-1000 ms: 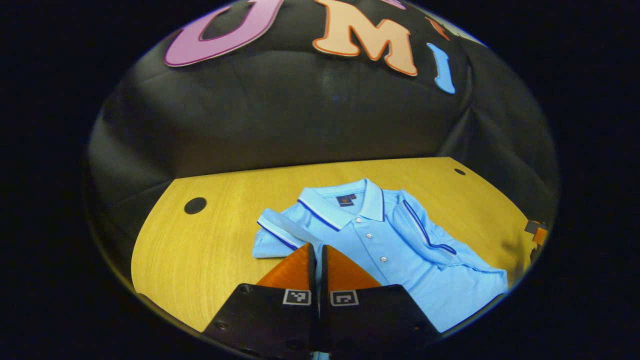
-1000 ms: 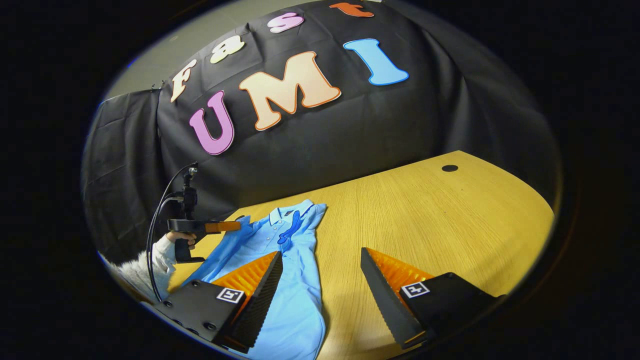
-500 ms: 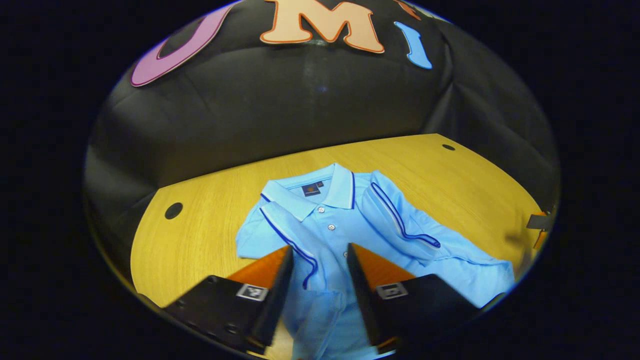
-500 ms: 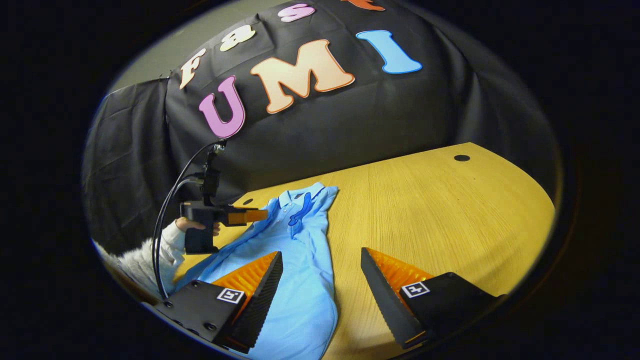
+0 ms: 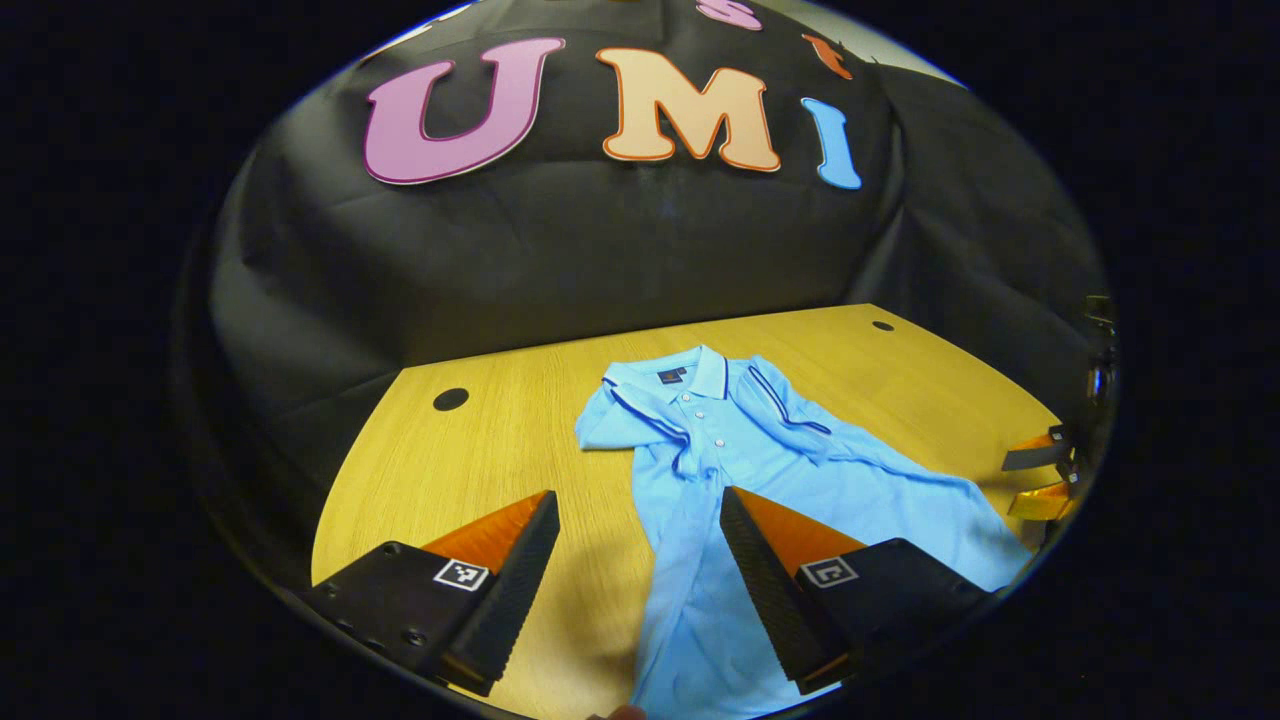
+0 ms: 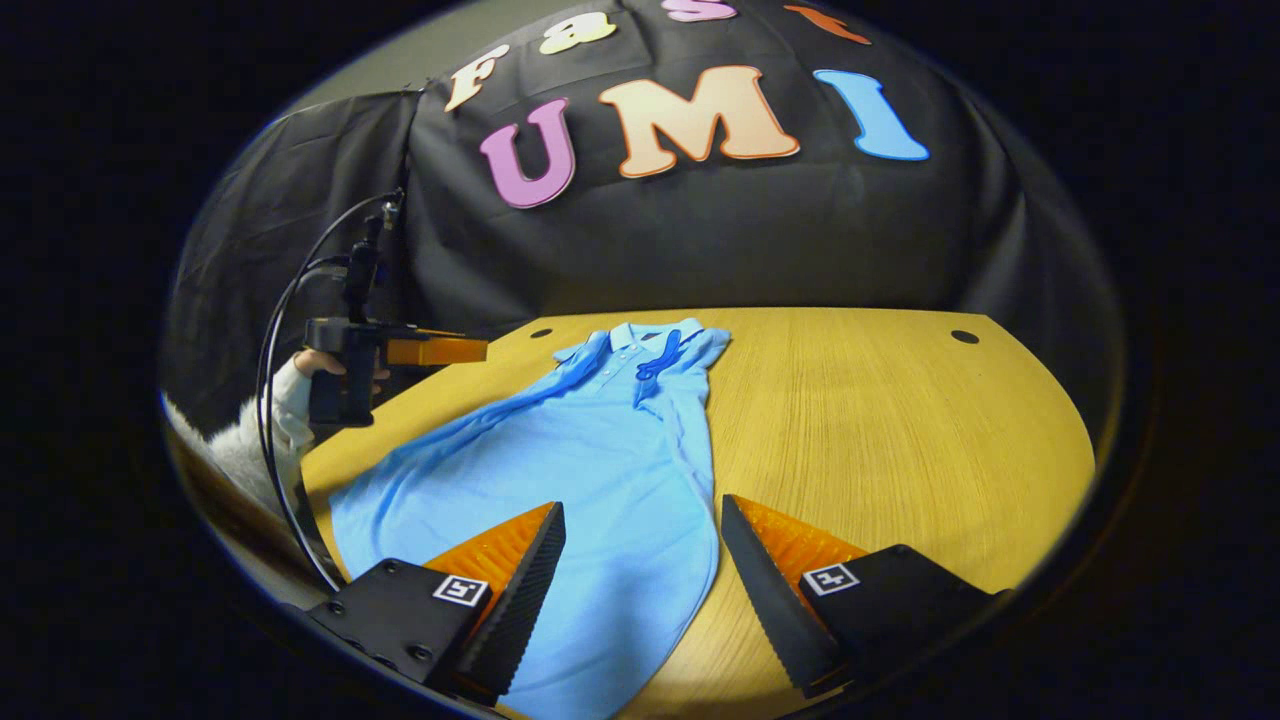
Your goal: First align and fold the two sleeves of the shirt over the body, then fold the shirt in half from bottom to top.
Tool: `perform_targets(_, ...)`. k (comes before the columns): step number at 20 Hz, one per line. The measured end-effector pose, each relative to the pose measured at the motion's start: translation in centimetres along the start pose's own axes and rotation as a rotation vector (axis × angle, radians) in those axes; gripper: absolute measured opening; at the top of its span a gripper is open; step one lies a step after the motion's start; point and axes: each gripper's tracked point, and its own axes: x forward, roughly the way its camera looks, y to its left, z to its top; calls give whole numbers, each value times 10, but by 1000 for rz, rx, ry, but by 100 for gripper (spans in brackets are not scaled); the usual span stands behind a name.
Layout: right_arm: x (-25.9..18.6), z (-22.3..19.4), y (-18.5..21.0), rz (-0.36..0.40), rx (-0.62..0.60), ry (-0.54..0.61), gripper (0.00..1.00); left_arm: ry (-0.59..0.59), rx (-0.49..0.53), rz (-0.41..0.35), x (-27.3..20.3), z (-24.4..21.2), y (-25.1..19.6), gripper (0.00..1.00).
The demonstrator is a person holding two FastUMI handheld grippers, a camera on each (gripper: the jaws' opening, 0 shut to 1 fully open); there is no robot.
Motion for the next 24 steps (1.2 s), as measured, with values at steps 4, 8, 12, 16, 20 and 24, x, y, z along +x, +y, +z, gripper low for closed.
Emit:
perform_targets(4,-27,-38,20,30,-79,49,98,44,9,-25,-74,-57,-16,95)
perform_targets(8,-49,-69,30,40,-102,75,98,87,-46,-73,-115,-113,-33,95)
perform_targets(12,-59,-81,33,23,-113,64,98,110,-56,-90,-135,-149,-45,95)
perform_targets(16,-59,-87,36,11,-142,54,98,115,-2,-97,-146,-162,-57,95)
perform_targets(20,-58,-87,38,9,-132,44,98,140,12,-114,-147,-176,-66,95)
perform_targets(24,-57,-87,38,16,-123,47,98,164,9,-113,-142,-182,-71,96)
